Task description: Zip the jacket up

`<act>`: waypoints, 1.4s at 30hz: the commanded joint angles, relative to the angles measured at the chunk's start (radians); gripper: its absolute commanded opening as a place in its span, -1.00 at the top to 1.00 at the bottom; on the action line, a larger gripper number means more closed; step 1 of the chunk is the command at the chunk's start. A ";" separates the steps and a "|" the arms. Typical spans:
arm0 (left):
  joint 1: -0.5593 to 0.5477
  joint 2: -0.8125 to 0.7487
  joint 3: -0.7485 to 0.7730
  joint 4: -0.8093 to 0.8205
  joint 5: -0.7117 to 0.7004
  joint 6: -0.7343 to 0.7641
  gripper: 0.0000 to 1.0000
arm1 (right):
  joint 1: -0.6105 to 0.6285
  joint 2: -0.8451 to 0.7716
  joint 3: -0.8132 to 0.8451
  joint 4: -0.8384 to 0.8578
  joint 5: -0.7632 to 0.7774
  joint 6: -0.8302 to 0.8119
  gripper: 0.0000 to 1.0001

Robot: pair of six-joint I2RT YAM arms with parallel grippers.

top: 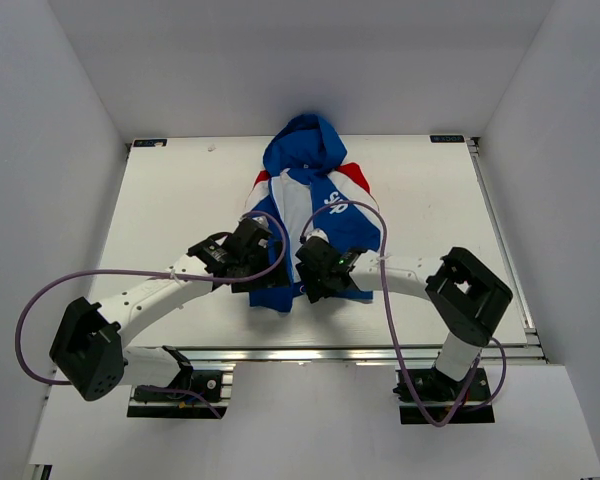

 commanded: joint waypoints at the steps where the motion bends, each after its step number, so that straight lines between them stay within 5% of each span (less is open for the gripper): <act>1: -0.006 -0.009 0.045 -0.029 -0.044 -0.021 -0.96 | -0.016 0.065 0.005 -0.038 -0.029 0.012 -0.29; 7: -0.006 0.009 0.055 -0.030 -0.059 -0.025 -0.96 | -0.076 0.068 -0.013 -0.025 -0.095 0.002 0.46; 13: -0.006 0.052 0.068 -0.023 -0.039 -0.005 -0.96 | -0.096 0.001 -0.071 0.034 -0.150 -0.022 0.98; 24: -0.004 0.067 0.015 0.095 0.117 0.068 -0.96 | -0.237 -0.356 -0.315 0.320 -0.576 -0.126 1.00; 34: -0.006 0.161 -0.002 0.509 0.398 0.143 -0.87 | -0.257 -0.449 -0.350 0.344 -0.669 -0.151 1.00; 37: -0.006 0.245 0.027 0.579 0.479 0.134 -0.63 | -0.277 -0.473 -0.363 0.344 -0.689 -0.148 1.00; 42: -0.006 0.334 0.043 0.641 0.556 0.104 0.30 | -0.308 -0.507 -0.398 0.357 -0.710 -0.130 1.00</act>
